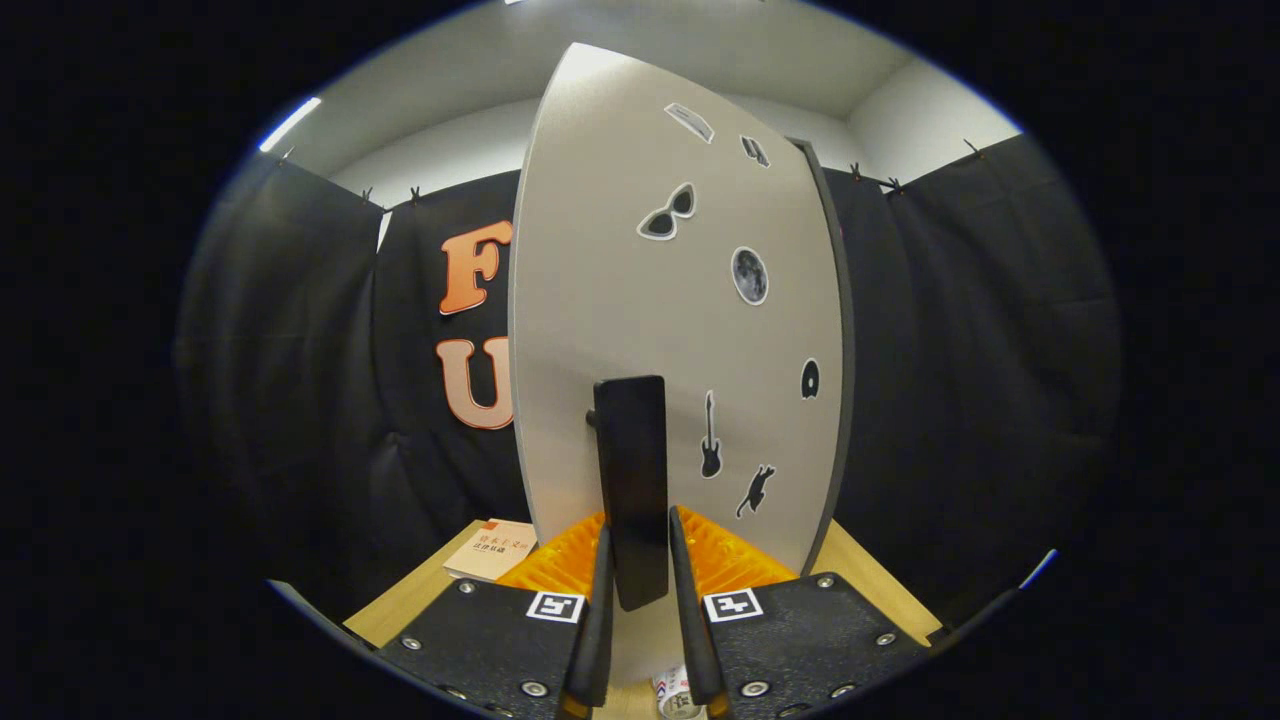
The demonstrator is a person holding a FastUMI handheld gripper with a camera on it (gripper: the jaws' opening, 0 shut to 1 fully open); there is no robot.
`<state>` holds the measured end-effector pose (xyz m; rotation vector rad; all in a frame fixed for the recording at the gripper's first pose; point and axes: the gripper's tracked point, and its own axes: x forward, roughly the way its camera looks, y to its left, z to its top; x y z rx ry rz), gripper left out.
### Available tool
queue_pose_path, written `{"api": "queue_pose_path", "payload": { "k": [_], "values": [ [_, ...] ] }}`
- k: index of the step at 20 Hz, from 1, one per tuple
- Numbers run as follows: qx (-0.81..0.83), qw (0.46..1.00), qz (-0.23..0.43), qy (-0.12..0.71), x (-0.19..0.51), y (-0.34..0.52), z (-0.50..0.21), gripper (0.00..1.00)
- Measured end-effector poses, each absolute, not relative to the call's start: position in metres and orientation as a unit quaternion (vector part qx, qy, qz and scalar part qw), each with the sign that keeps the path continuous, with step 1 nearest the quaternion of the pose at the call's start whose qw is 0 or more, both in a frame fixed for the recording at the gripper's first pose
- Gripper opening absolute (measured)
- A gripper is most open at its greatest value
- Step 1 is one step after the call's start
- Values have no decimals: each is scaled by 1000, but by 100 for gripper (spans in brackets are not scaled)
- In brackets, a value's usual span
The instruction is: Open the shoe cabinet door, grab the shoes and put them into the shoe cabinet, then close the shoe cabinet door.
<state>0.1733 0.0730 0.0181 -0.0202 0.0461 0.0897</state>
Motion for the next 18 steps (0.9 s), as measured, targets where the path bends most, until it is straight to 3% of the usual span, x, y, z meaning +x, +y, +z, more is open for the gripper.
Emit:
{"api": "queue_pose_path", "payload": {
  "k": [18],
  "values": [
    [9, 997, -71, 35, 118, -90, 13, 29]
  ]
}}
